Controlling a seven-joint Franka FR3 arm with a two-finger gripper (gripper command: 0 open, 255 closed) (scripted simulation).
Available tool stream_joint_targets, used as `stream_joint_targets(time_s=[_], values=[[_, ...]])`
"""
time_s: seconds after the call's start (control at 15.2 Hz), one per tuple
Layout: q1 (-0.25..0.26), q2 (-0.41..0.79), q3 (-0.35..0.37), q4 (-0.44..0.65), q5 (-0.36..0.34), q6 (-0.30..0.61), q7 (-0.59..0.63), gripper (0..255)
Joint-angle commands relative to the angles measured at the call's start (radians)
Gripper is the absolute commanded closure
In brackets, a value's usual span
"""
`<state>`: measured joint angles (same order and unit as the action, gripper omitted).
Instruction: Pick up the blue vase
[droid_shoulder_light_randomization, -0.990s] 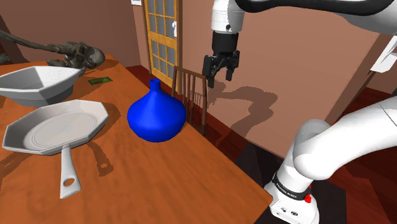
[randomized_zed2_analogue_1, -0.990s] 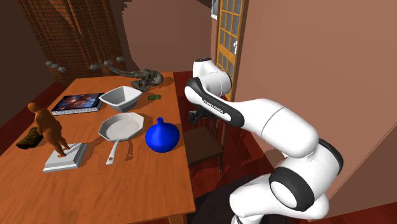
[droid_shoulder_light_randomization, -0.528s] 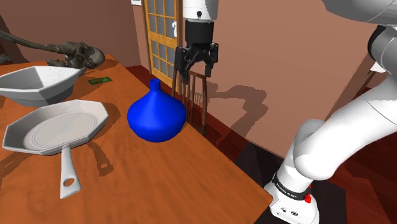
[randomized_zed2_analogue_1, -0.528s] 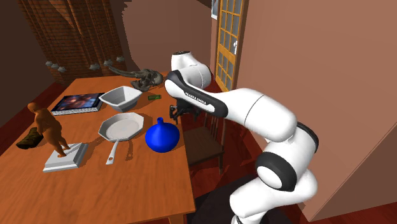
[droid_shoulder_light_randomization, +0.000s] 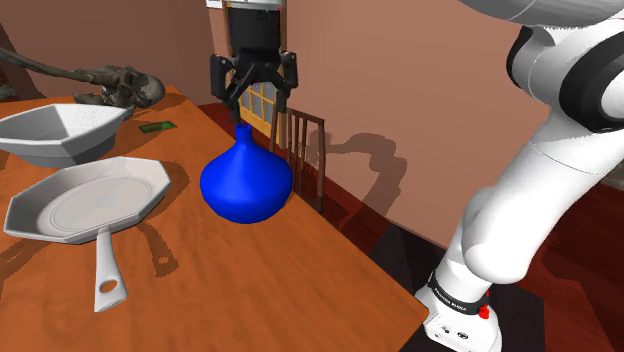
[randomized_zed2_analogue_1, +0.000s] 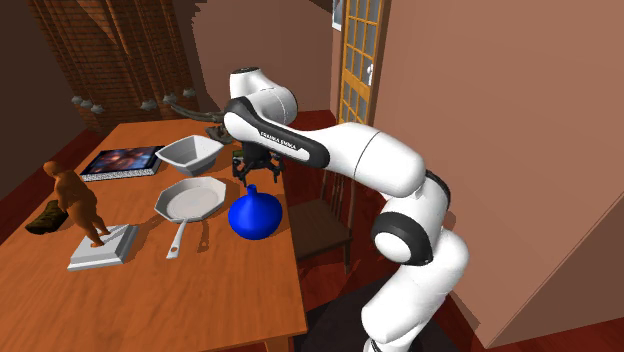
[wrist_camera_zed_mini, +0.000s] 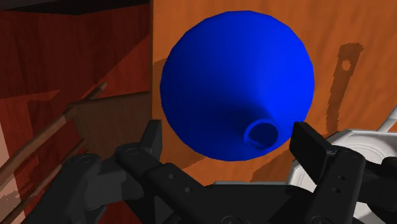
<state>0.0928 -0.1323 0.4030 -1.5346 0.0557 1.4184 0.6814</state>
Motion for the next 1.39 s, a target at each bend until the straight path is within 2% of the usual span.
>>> stream_joint_targets(time_s=[0.0,0.07,0.53,0.66,0.73,1.32], values=[[0.02,0.095,0.039,0.129,-0.032,-0.035,0.061,0],[0.024,0.107,0.042,0.144,-0.037,-0.039,0.067,0],[0.018,0.051,0.031,-0.024,-0.014,0.078,0.049,0],[0.019,0.051,0.031,-0.025,-0.014,0.078,0.049,0],[0.018,0.051,0.03,-0.026,-0.014,0.079,0.047,255],[0.019,0.051,0.031,-0.024,-0.014,0.078,0.049,255]])
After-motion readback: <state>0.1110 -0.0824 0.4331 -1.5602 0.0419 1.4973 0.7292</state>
